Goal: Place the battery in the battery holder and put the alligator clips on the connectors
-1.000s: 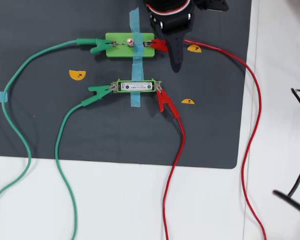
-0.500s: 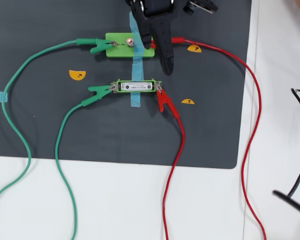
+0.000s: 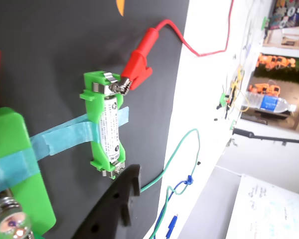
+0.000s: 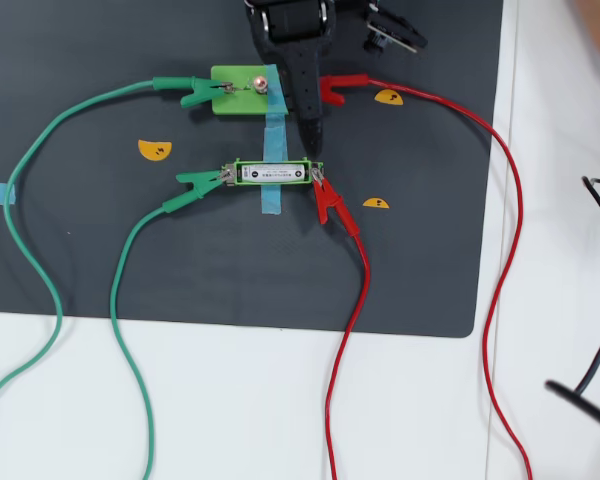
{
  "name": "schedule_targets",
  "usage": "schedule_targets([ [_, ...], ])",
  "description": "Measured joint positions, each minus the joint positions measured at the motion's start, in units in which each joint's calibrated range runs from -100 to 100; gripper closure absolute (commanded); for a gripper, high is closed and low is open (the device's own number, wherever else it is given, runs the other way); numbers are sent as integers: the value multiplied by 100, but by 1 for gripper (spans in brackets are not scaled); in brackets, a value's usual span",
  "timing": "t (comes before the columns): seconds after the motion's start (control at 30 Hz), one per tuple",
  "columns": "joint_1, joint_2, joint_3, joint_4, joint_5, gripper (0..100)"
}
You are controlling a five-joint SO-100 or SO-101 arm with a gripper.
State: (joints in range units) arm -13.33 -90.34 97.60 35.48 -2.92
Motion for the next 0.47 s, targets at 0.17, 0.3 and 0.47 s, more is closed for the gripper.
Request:
schedule_targets([
  [0.17,202,0,124,-223,-31,65],
  [0.3,202,0,124,-223,-31,64],
  [0.47,224,-378,124,-223,-31,65],
])
